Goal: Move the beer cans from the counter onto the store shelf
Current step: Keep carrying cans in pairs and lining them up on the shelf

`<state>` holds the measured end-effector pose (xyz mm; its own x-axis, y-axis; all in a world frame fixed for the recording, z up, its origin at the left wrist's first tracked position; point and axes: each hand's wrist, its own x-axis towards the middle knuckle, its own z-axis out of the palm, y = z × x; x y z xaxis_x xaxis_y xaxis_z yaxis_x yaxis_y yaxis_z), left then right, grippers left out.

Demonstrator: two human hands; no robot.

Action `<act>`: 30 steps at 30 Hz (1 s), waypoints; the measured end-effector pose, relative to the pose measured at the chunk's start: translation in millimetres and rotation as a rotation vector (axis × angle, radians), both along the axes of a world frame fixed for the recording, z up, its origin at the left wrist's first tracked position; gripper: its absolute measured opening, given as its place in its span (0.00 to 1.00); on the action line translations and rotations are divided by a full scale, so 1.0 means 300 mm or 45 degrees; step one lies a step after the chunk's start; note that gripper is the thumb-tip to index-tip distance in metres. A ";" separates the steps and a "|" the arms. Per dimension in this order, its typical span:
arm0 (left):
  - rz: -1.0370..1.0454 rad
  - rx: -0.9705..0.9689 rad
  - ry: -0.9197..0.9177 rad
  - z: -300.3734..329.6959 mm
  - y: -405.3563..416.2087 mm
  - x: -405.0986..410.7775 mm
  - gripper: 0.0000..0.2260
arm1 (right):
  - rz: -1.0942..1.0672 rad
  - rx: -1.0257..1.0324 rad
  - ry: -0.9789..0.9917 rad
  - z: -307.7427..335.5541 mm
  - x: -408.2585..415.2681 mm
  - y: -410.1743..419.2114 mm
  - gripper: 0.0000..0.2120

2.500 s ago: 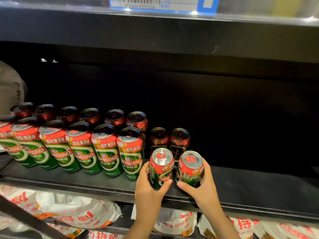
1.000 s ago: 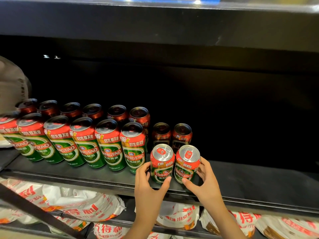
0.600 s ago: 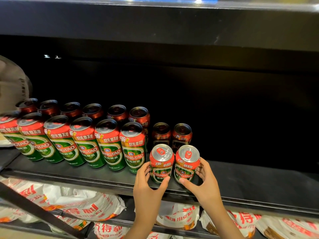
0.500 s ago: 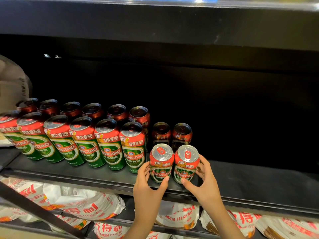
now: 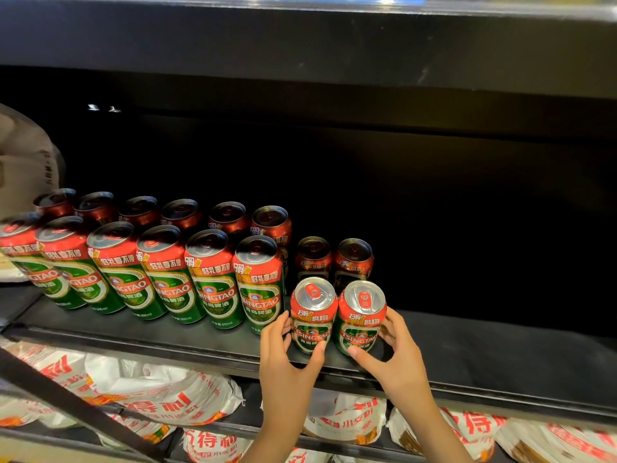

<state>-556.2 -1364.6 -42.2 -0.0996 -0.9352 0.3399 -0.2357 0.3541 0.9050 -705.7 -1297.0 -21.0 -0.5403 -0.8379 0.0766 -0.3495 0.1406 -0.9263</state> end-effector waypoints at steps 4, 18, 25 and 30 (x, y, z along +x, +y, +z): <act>0.003 -0.016 0.019 0.004 0.000 -0.001 0.26 | 0.032 0.005 0.011 0.000 0.004 0.001 0.31; 0.097 0.094 0.192 0.015 -0.004 -0.014 0.24 | -0.022 -0.048 0.040 -0.006 0.012 -0.007 0.28; 0.138 0.074 0.212 0.015 -0.008 -0.024 0.22 | -0.064 -0.048 0.061 -0.016 0.021 -0.029 0.27; 0.190 0.089 0.216 0.015 -0.014 -0.033 0.20 | -0.082 -0.047 0.058 -0.022 0.023 -0.043 0.28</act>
<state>-566.2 -1368.9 -37.6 0.0942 -0.9571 0.2739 -0.1232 0.2618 0.9572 -698.9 -1309.9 -27.7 -0.5884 -0.7976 0.1328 -0.3826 0.1299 -0.9147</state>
